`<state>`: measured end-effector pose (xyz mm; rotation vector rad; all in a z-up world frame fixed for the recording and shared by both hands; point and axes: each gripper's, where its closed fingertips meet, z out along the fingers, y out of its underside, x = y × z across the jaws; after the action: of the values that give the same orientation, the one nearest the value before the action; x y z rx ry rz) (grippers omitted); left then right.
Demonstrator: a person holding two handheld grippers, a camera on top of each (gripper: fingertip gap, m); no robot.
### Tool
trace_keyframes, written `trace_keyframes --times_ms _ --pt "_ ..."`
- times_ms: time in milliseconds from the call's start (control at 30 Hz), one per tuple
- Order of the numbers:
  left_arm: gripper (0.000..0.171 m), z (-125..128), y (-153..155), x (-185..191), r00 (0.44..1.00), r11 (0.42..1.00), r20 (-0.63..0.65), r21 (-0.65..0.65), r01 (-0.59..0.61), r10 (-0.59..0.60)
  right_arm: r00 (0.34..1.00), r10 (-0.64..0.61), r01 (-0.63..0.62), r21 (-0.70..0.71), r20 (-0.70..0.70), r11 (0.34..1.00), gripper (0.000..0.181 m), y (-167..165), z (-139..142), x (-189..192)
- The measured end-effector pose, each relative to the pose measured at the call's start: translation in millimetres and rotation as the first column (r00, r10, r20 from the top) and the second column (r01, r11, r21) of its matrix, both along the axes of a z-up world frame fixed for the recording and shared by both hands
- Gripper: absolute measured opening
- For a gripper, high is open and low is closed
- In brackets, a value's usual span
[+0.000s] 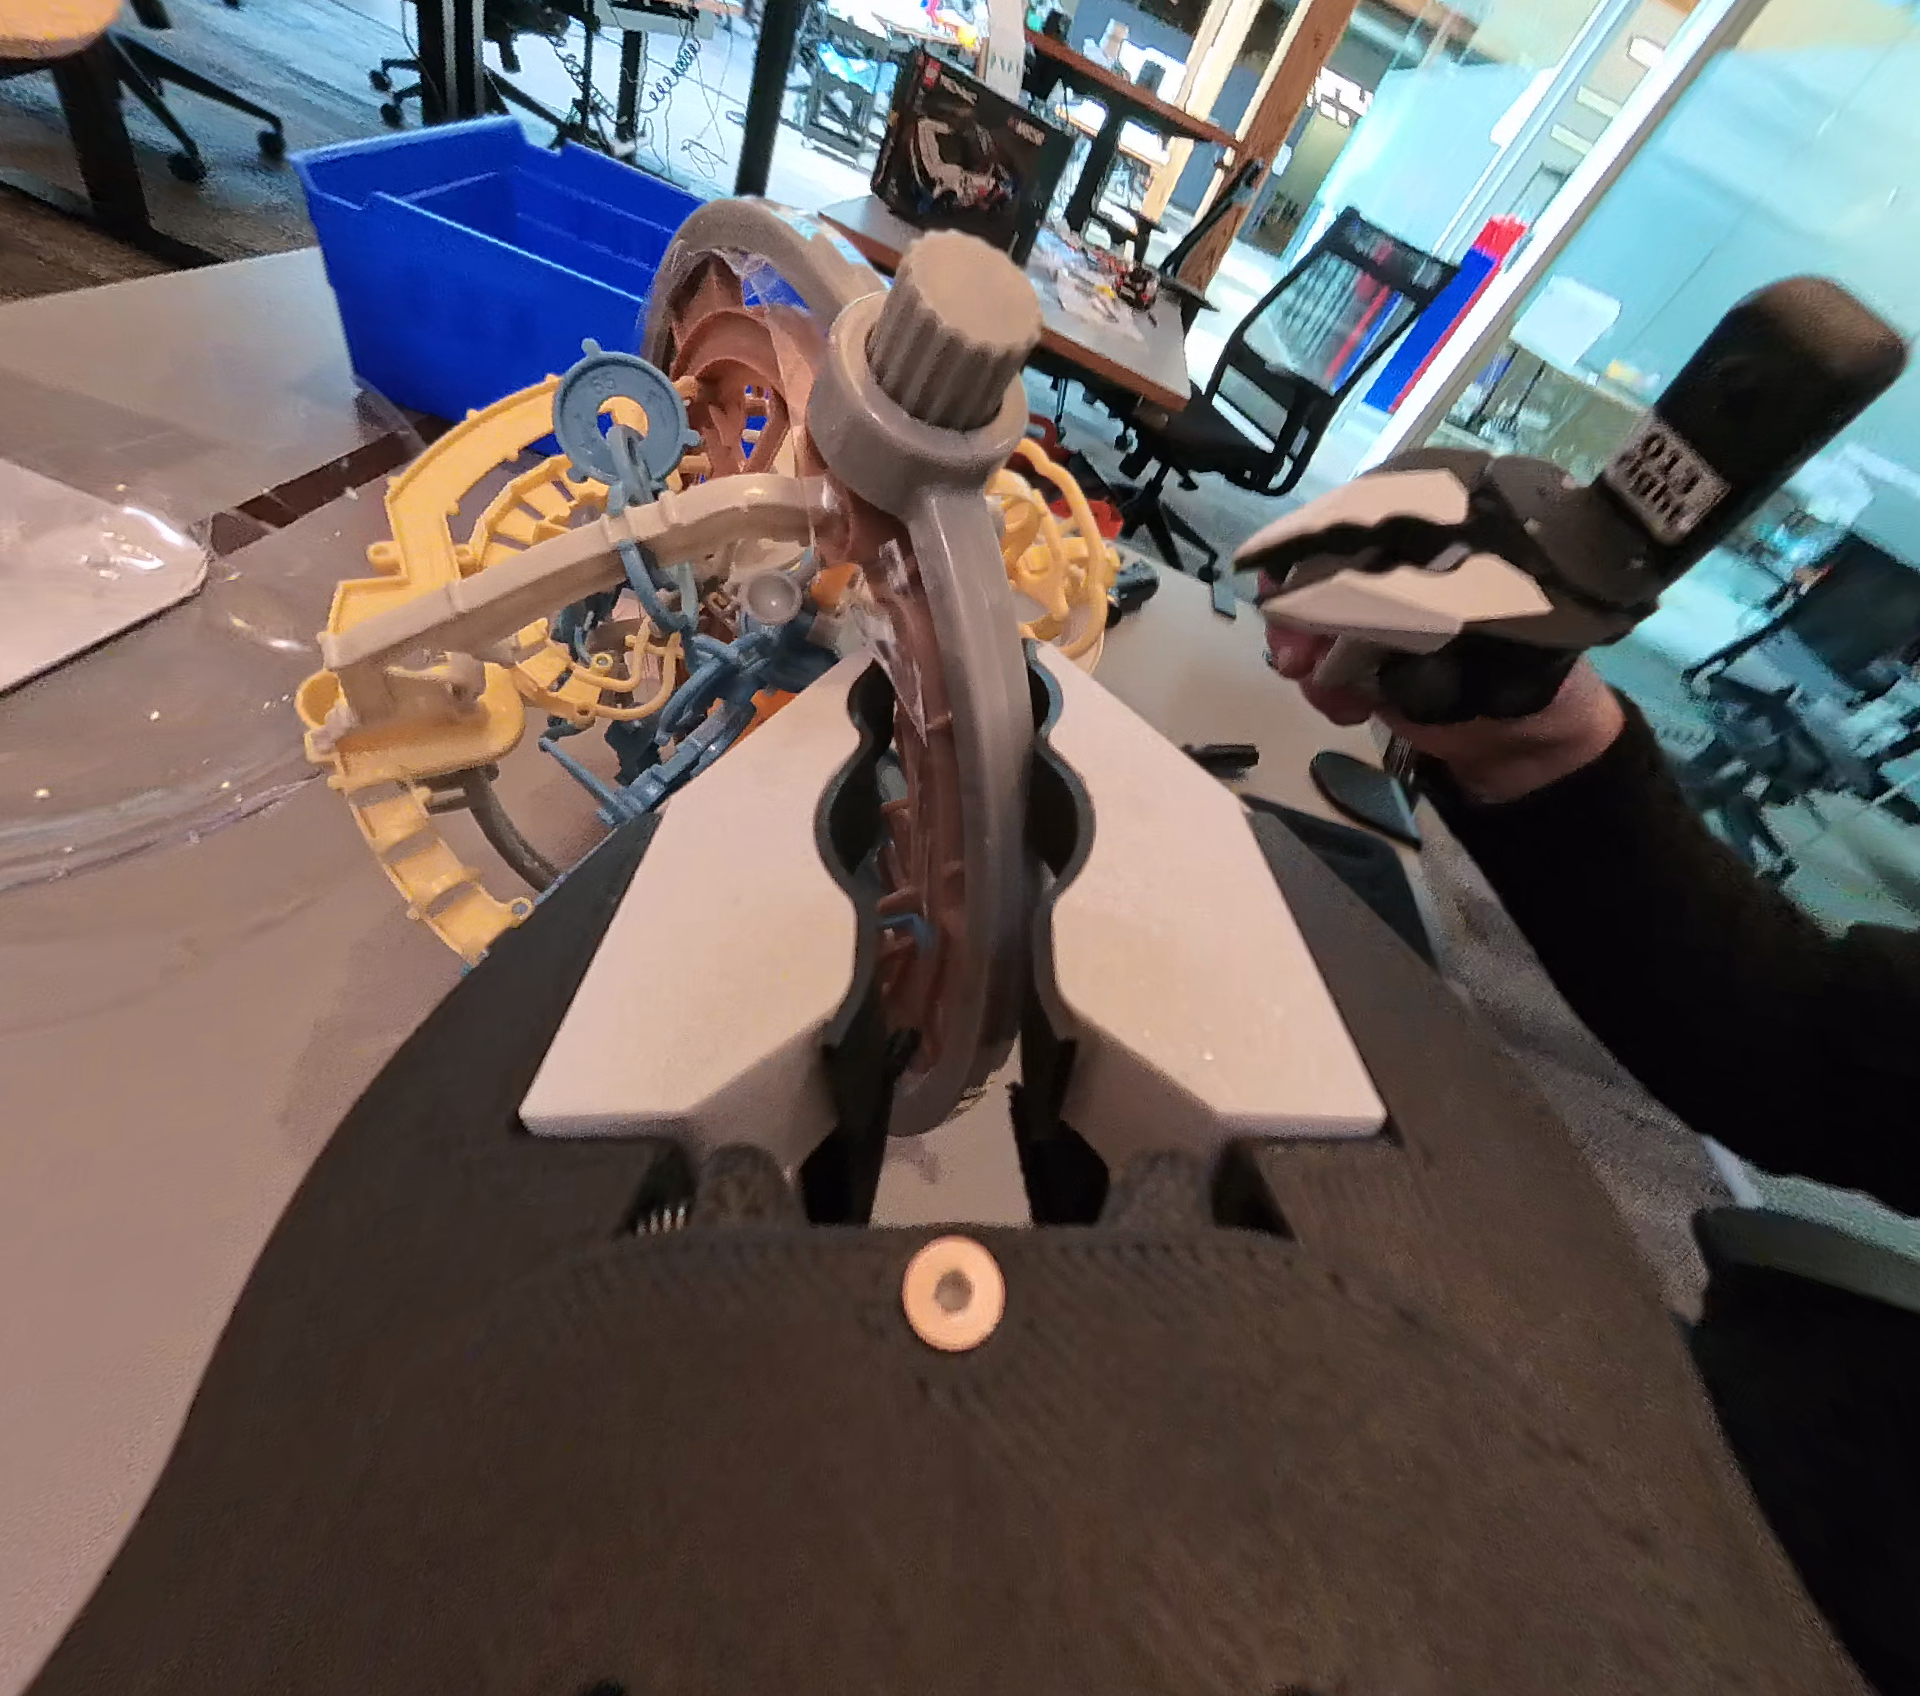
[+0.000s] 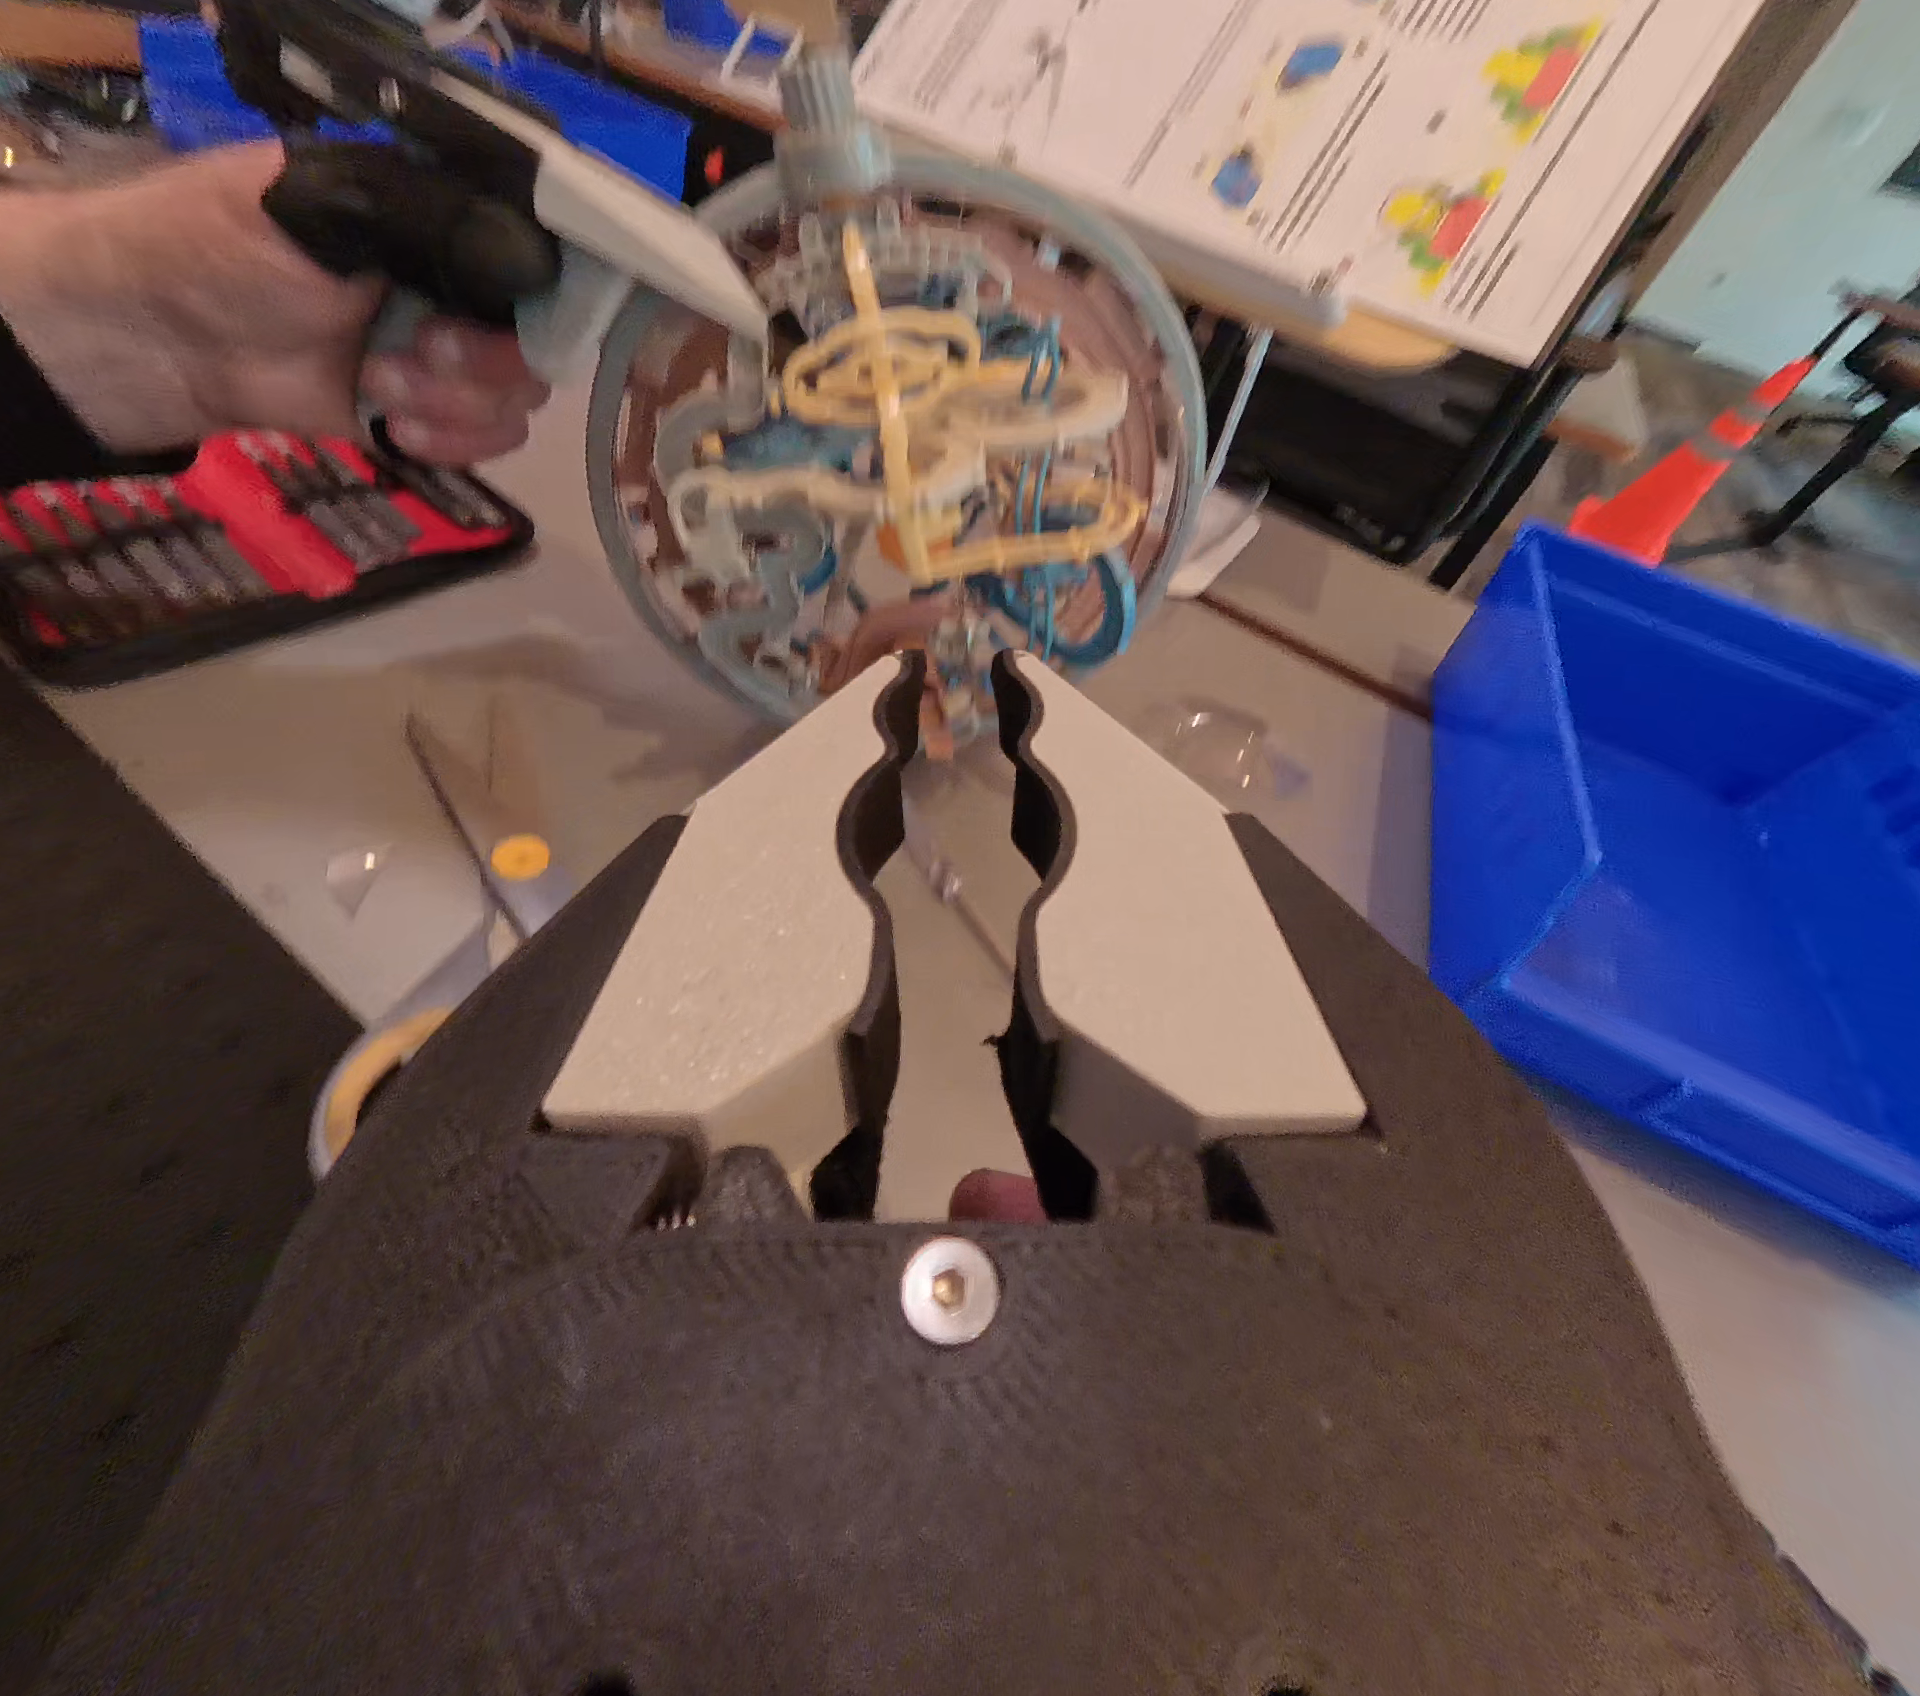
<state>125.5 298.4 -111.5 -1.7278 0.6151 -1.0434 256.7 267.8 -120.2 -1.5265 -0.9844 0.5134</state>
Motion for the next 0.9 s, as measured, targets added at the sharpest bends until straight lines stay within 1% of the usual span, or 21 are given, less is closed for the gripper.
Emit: trace_keyframes --times_ms 67,133,233,300,333,367,400,467,500,567,633,700,800,900 --pt "0.021 0 5 -8 0.999 0.999 0.050 -0.042 -0.015 0.018 0.990 0.031 -0.019 -0.085 0.136 0.996 0.016 6 -28 4" --pt "0.021 -2 10 -15 0.995 0.996 0.097 -0.089 -0.027 0.036 0.961 0.068 -0.040 -0.111 0.266 0.993 0.017 13 -54 -1" --pt "0.021 -12 19 -25 0.980 0.981 0.188 -0.192 -0.027 0.064 0.891 0.079 -0.028 -0.119 0.447 0.992 0.022 37 -91 -10" --pt "0.021 -24 21 -26 0.976 0.966 0.215 -0.259 0.010 0.047 0.854 0.092 -0.007 -0.165 0.513 0.986 0.026 53 -110 -16" --pt "0.021 -23 23 -28 0.966 0.965 0.255 -0.263 0.021 0.048 0.849 0.103 0.000 -0.196 0.519 0.981 0.026 61 -116 -20" --pt "0.021 -23 23 -29 0.964 0.963 0.261 -0.269 0.025 0.048 0.846 0.111 0.011 -0.225 0.521 0.974 0.024 69 -121 -23" --pt "0.021 -23 24 -30 0.968 0.965 0.246 -0.260 0.018 0.049 0.828 0.118 0.027 -0.248 0.548 0.968 0.025 77 -128 -23" --pt "0.022 -23 24 -34 0.972 0.969 0.230 -0.248 0.007 0.052 0.783 0.105 0.053 -0.234 0.613 0.971 0.025 94 -138 -18" --pt "0.022 -23 24 -35 0.970 0.968 0.238 -0.250 0.012 0.049 0.779 0.120 0.057 -0.259 0.616 0.964 0.025 98 -142 -17" --pt "0.022 -23 24 -36 0.967 0.970 0.253 -0.240 0.020 0.042 0.779 0.174 0.052 -0.339 0.602 0.939 0.031 99 -151 -19" --pt "0.022 -23 24 -36 0.957 0.968 0.286 -0.247 0.036 0.037 0.765 0.200 0.031 -0.345 0.612 0.938 0.022 100 -153 -20" --pt "0.022 -23 22 -36 0.949 0.965 0.314 -0.252 0.068 0.015 0.760 0.244 -0.005 -0.371 0.602 0.929 0.008 96 -155 -24" --pt "0.022 -23 18 -34 0.934 0.957 0.355 -0.259 0.127 -0.028 0.762 0.289 -0.027 -0.417 0.580 0.908 0.008 91 -155 -28" --pt "0.022 -23 16 -34 0.915 0.949 0.400 -0.263 0.173 -0.056 0.786 0.294 -0.031 -0.441 0.544 0.897 0.008 90 -151 -29"
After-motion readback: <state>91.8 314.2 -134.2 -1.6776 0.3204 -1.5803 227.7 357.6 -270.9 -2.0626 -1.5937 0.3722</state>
